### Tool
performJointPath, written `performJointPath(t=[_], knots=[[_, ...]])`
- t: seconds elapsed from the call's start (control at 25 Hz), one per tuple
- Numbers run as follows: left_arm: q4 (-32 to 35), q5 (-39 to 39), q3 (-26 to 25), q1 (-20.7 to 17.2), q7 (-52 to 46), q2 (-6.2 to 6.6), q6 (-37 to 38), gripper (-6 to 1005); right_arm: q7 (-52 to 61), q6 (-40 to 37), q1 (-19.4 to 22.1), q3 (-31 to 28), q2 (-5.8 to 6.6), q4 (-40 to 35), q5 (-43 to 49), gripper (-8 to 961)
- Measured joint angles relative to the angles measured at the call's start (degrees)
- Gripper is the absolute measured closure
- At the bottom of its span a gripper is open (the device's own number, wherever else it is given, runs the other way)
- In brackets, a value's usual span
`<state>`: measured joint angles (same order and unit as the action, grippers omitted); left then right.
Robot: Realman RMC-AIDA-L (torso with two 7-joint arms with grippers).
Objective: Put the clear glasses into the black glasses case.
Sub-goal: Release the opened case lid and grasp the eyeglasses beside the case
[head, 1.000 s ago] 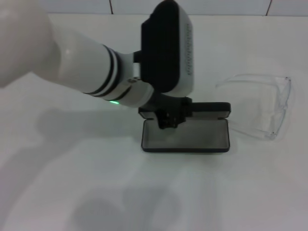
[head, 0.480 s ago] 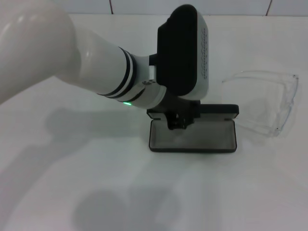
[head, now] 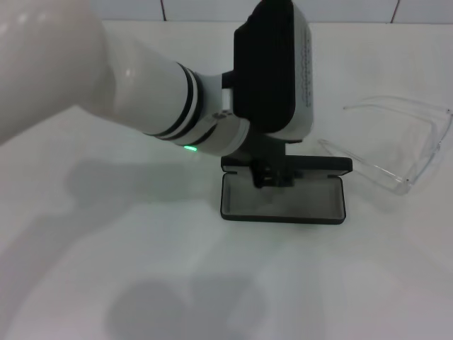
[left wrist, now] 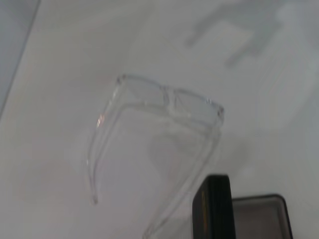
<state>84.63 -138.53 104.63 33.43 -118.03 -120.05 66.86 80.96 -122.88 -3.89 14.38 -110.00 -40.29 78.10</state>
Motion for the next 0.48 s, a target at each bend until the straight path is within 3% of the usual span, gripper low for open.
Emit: performJointPath(t=[0.16, 0.2, 0.28, 0.36, 0.4, 0.44, 0.48], knots=[[3.5, 3.15, -1.54, -0.66, -0.07, 0.07, 1.59, 509, 0.74, 3.59, -3.95, 0.37, 0.49, -4.27, 11.03, 80], [6.91, 8.53, -5.18, -2.12, 0.19, 0.17, 3.15, 509, 1.24, 4.21, -5.69, 0.57, 0.54, -5.63, 14.58, 81], [8.19, 11.54, -7.27, -3.12, 0.6, 0.17, 3.54, 510, 2.89, 4.79, -9.42, 1.64, 0.67, -9.05, 22.07, 81], [10.13, 19.05, -11.46, -5.29, 2.08, 0.17, 3.87, 512, 7.19, 4.08, -14.52, 7.37, 1.15, -15.73, 30.98, 81], [10.37, 22.1, -13.0, -6.19, 2.93, 0.17, 3.92, 513, 7.19, 4.08, -14.52, 7.37, 1.15, -15.73, 30.98, 82], [10.45, 24.61, -14.13, -6.86, 3.74, 0.17, 3.95, 514, 11.52, 2.91, -17.39, 13.74, 1.29, -22.29, 34.64, 82], [10.5, 29.36, -16.44, -8.43, 5.38, 0.17, 4.02, 515, 12.42, 2.7, -17.77, 15.04, 1.29, -23.66, 35.31, 82]])
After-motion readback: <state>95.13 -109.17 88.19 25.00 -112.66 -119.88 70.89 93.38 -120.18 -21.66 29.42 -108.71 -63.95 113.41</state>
